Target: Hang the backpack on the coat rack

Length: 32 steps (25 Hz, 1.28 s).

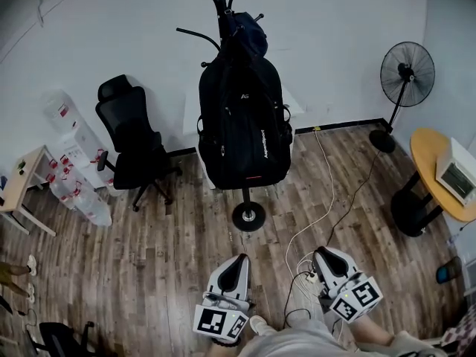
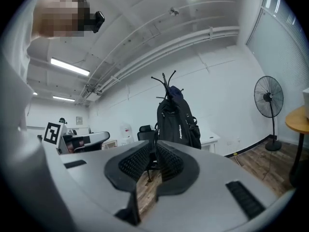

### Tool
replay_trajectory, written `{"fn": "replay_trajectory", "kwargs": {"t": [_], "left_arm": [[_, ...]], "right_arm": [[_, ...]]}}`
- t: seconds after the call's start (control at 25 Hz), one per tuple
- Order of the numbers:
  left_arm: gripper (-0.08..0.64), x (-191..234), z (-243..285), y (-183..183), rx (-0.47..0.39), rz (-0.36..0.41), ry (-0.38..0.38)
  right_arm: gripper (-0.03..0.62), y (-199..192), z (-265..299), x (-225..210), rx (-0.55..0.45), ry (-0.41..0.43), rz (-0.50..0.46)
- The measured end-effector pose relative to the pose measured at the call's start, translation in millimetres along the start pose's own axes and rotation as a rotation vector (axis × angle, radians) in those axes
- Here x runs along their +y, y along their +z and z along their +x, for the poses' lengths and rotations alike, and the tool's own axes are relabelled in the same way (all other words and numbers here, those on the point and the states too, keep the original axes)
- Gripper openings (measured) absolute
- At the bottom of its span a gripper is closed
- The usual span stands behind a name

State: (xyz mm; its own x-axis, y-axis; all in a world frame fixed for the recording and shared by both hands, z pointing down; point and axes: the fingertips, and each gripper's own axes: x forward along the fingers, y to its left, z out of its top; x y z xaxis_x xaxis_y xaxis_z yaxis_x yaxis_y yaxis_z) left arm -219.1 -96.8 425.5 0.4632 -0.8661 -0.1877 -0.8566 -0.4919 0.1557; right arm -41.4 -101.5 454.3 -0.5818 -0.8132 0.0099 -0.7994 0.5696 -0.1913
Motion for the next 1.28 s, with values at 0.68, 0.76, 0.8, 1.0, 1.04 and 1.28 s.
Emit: {"fn": "replay_trajectory", "kwargs": {"t": [0.68,0.76,0.8,1.0,1.04,1.28], "left_arm": [[0.009,-154,-38,-36,0.091,0.063,0.065],[0.009,-166,-49,-40,0.106,0.069,0.085],[0.009,-172,-54,-41,0.11,0.072,0.097],[0.009,-199,-76,-45,0.112,0.075,0.144],[0.009,-205,-80,-46,0.114,0.076,0.152],[0.009,-230,-89,-46,0.131,0.087,0.165]], "right_arm": [[0.05,-14,-135,-34,0.012,0.096,0.078],[0.043,-16,-153,-34,0.004,0.106,0.067],[0.041,-16,-163,-34,-0.004,0.109,0.058],[0.038,-16,-198,-30,-0.013,0.127,0.021],[0.037,-14,-205,-31,-0.023,0.121,0.007],[0.035,-15,-235,-35,-0.043,0.113,0.003]]}}
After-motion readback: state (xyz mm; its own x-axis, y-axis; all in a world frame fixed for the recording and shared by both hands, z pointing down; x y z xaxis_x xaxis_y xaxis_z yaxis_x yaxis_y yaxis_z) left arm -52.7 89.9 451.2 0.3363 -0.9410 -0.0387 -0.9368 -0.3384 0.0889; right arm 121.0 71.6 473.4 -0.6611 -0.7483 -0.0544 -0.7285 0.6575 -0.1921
